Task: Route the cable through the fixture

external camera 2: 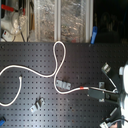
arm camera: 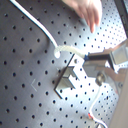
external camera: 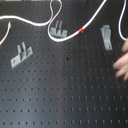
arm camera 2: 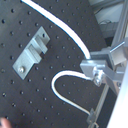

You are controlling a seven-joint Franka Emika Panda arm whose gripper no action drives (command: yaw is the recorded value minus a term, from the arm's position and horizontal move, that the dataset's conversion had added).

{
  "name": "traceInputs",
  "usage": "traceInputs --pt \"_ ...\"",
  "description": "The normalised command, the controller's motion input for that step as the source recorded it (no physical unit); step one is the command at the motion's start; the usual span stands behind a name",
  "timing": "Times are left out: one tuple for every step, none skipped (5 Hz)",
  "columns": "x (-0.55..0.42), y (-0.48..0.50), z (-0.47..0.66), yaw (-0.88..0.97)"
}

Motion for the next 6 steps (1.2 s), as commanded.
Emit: traceInputs --pt "0.000 -0.002 0.02 0.00" --pt "-0.133 0.002 0.16 0.00" --pt "-0.249 0.061 0.18 0.33" --pt "0.019 0.216 0.36 0.55" --pt "0.164 0.245 0.38 0.65" --pt "0.226 0.211 0.44 0.56"
